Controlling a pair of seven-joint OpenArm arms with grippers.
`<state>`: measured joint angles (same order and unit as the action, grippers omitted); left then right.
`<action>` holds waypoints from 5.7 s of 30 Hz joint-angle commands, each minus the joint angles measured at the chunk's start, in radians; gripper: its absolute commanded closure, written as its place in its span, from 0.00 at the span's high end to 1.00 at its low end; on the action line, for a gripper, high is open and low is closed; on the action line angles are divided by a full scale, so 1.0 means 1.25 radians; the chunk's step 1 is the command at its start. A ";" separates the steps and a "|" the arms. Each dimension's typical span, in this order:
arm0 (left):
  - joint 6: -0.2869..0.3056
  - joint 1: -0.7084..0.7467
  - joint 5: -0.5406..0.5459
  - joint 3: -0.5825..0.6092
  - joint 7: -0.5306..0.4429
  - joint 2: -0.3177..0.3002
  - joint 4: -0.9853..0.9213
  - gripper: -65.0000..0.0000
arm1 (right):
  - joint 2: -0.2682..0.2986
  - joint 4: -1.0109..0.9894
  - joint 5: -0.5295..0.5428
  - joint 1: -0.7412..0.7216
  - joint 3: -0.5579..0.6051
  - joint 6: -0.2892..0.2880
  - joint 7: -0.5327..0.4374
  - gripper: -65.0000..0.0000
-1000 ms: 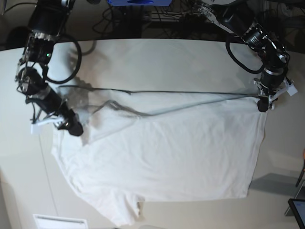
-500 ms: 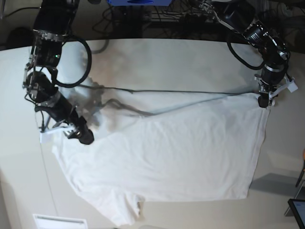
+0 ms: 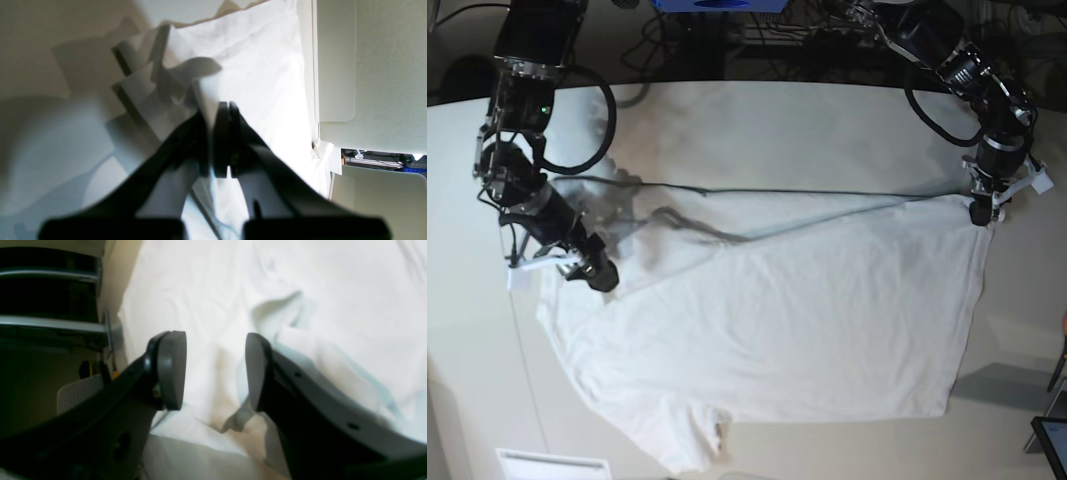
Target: Fold the T-shirt properly
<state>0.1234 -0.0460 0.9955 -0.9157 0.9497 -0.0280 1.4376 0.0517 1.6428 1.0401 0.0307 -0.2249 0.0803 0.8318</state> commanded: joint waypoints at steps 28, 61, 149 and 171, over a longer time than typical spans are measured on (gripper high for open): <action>0.007 -0.073 0.016 -0.007 -0.013 -0.022 -0.003 0.00 | 0.022 -0.026 0.013 0.025 -0.005 -0.012 -0.007 0.43; 0.007 -0.071 0.021 -0.007 -0.013 -0.017 -0.001 0.00 | 0.000 -0.081 0.012 -0.023 0.069 -0.013 -0.012 0.42; 0.007 -0.195 0.016 -0.001 -0.215 -0.083 -0.199 0.33 | -0.019 -0.501 0.014 -0.381 0.174 -0.211 -0.238 0.01; 0.007 -0.030 -0.153 0.187 -0.218 -0.143 0.015 0.33 | 0.136 -0.098 0.011 -0.177 0.174 -0.064 -0.214 0.56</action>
<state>0.1276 -0.0750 0.8059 -0.6800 0.7029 -0.1875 1.4281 0.2199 1.4944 1.0359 -0.1703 -0.0078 0.0250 0.5735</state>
